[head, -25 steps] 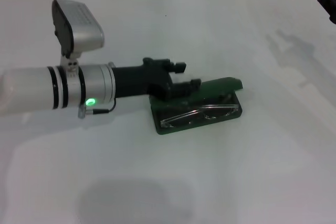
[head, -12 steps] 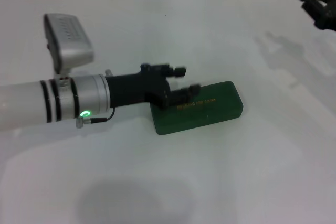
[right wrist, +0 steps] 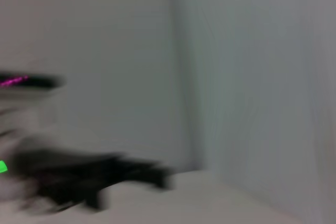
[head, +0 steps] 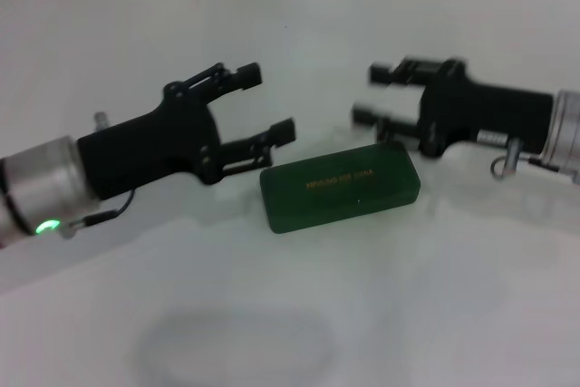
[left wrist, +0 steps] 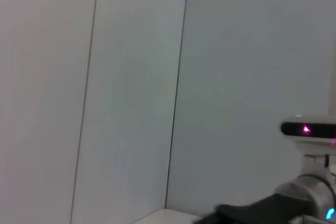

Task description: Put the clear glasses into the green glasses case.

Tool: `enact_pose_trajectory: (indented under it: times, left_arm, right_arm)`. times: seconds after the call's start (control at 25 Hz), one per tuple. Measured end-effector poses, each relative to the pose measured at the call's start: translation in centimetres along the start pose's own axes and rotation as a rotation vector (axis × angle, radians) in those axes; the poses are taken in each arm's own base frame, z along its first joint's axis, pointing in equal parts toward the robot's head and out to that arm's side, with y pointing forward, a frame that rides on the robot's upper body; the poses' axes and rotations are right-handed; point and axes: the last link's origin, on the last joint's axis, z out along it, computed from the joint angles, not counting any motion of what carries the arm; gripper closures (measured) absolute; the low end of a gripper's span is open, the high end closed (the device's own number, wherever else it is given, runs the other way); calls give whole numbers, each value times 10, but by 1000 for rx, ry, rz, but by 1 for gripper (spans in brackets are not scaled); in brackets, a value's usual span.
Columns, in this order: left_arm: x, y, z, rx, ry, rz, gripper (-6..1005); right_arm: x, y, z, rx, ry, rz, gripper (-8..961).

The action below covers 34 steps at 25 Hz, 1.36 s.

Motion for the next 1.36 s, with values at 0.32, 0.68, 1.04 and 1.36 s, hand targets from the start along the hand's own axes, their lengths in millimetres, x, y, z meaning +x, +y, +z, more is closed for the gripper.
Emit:
enact_pose_trajectory:
  times: [0.32,0.68,1.04,1.36]
  left_arm:
    - [-2,19,-27,-76,22,79,116]
    - [-5,20,-28,-70,14,88,120]
    - [-6,21,-28,-68,14,90,120]
    - [-6,20,-28,-61,11,89,120]
  right_arm:
    - [-7,28,6,-224,29,-119,343]
    - [-4,32,9,-230,25,-141,65]
    - [-2,33,8,-227,25,-140,65]
    - [1,33,8,-221,30,-130,65]
